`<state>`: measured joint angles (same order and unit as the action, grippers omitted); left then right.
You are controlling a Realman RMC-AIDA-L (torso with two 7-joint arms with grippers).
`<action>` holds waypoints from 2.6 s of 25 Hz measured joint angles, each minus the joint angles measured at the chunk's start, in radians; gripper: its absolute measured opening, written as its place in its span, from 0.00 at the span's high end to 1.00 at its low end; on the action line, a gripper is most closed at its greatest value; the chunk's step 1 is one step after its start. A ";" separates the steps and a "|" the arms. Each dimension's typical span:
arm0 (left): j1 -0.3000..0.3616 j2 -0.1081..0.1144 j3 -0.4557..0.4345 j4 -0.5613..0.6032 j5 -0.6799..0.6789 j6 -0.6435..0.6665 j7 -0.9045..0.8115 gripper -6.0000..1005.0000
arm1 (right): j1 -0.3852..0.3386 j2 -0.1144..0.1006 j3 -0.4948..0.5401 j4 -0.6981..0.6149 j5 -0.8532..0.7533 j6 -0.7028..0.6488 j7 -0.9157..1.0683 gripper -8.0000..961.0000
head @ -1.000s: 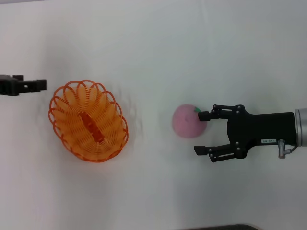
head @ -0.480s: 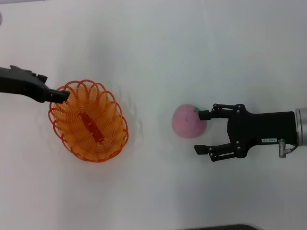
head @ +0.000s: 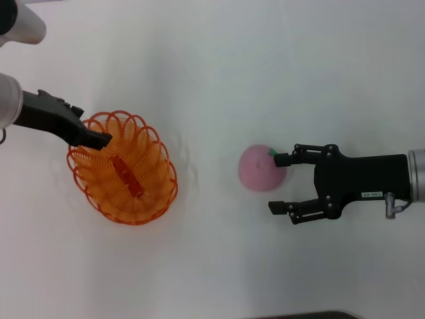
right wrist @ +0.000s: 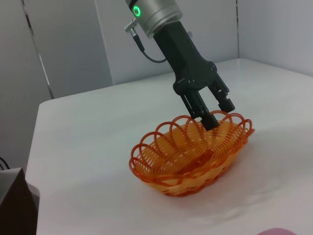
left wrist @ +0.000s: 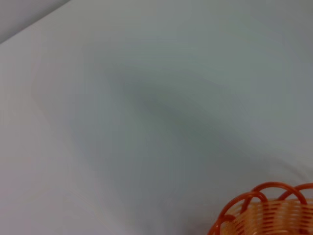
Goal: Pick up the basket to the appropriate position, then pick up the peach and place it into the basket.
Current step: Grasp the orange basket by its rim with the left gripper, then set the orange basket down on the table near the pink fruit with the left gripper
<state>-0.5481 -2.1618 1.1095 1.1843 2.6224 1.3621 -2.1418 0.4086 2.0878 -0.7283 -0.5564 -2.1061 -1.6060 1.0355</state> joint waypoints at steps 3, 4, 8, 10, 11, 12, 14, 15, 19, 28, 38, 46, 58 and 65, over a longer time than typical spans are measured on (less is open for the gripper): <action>-0.002 0.001 0.001 -0.008 0.004 -0.017 0.000 0.27 | 0.000 0.000 0.000 -0.003 0.000 0.000 0.000 0.05; -0.003 0.000 0.002 -0.014 0.008 -0.022 0.000 0.27 | 0.000 0.000 0.000 -0.003 0.000 0.000 0.000 0.05; -0.016 0.000 0.003 -0.045 0.017 -0.029 -0.001 0.29 | 0.000 0.000 -0.001 -0.004 0.000 0.000 0.000 0.05; -0.023 0.001 0.001 -0.057 0.020 -0.031 -0.001 0.30 | 0.000 0.000 -0.001 -0.006 0.000 0.000 0.000 0.05; -0.024 0.001 0.000 -0.059 0.020 -0.031 -0.002 0.31 | 0.000 0.000 -0.002 -0.006 0.000 0.000 0.000 0.05; -0.025 0.000 -0.002 -0.059 0.020 -0.032 -0.007 0.31 | -0.001 0.000 -0.002 -0.006 0.000 0.000 0.000 0.05; -0.026 0.000 -0.004 -0.057 0.020 -0.033 -0.019 0.33 | -0.001 0.000 -0.002 -0.006 0.000 0.000 0.000 0.05; -0.026 0.000 -0.006 -0.052 0.019 -0.035 -0.023 0.33 | -0.001 0.000 -0.002 -0.007 0.000 0.001 0.000 0.05; -0.024 0.001 0.001 -0.047 0.021 -0.034 -0.023 0.52 | -0.001 0.000 -0.001 -0.008 0.000 0.003 0.000 0.05; -0.027 0.000 0.004 -0.051 0.023 -0.028 -0.026 0.82 | -0.001 0.000 -0.001 -0.009 0.000 0.001 0.000 0.05; -0.022 -0.001 -0.011 -0.050 0.014 -0.014 -0.054 0.93 | -0.001 0.000 -0.003 -0.010 0.000 0.000 0.000 0.05; -0.051 0.008 -0.083 -0.022 0.014 0.073 -0.180 0.94 | -0.001 0.000 -0.003 -0.010 0.000 0.000 0.000 0.05; -0.096 0.030 -0.321 -0.001 0.005 0.204 -0.293 0.95 | -0.001 0.000 -0.001 -0.009 0.000 -0.005 0.000 0.05; -0.073 0.031 -0.471 -0.008 -0.044 0.253 -0.338 0.96 | -0.001 0.000 0.004 -0.009 0.000 -0.006 0.000 0.05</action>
<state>-0.6214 -2.1306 0.6389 1.1763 2.5780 1.6147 -2.4795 0.4080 2.0877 -0.7238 -0.5655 -2.1061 -1.6123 1.0354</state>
